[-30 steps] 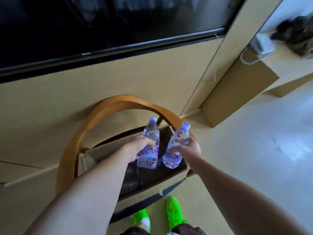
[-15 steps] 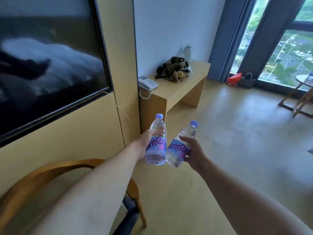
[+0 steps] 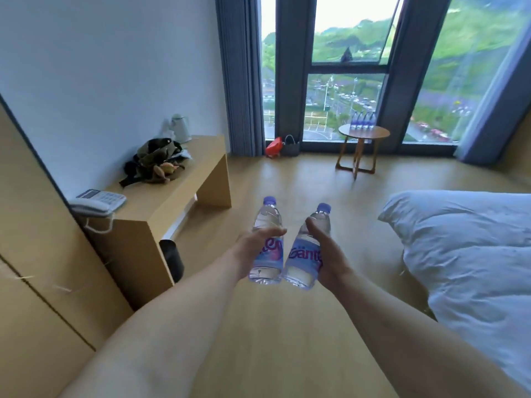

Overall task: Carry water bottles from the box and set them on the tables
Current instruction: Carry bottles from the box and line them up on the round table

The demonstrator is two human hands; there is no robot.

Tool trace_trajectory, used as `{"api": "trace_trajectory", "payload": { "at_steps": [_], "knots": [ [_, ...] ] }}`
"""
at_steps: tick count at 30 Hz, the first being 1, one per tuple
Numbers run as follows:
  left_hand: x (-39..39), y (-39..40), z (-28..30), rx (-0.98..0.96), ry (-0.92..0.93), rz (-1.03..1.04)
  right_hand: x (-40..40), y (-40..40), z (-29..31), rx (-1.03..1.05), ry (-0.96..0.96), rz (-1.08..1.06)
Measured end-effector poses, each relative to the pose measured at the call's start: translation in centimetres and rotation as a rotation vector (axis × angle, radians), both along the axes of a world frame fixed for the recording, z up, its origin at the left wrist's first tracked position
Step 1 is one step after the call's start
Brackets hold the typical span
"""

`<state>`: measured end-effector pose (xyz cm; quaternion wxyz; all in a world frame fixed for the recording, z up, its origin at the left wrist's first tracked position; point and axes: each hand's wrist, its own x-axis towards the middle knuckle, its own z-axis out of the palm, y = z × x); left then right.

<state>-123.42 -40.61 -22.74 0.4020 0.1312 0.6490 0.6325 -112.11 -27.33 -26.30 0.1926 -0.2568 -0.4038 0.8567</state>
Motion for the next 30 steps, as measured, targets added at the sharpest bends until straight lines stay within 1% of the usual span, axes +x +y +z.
{"api": "trace_trajectory", "payload": {
  "at_steps": [3,7,12,18,25,30],
  "knots": [
    [-1.1,5.8,-0.2,-0.019,0.028,-0.077,-0.3,4.8,-0.2,0.046,-0.028,-0.06],
    [-4.6,14.0,-1.0,-0.024,0.061,-0.151,-2.5,11.6,-0.8,0.086,-0.078,-0.151],
    [-10.9,25.1,-1.8,0.016,0.046,-0.231,-7.5,20.7,-0.2,0.184,-0.15,-0.263],
    [-18.5,37.5,-0.8,-0.011,0.046,-0.32,-13.9,30.9,1.8,0.227,-0.16,-0.376],
    [-25.6,49.1,-1.5,-0.031,0.037,-0.39,-20.5,42.3,1.3,0.2,-0.222,-0.408],
    [-31.2,58.8,-2.9,-0.044,0.08,-0.4,-26.1,52.3,0.1,0.203,-0.23,-0.374]
  ]
}}
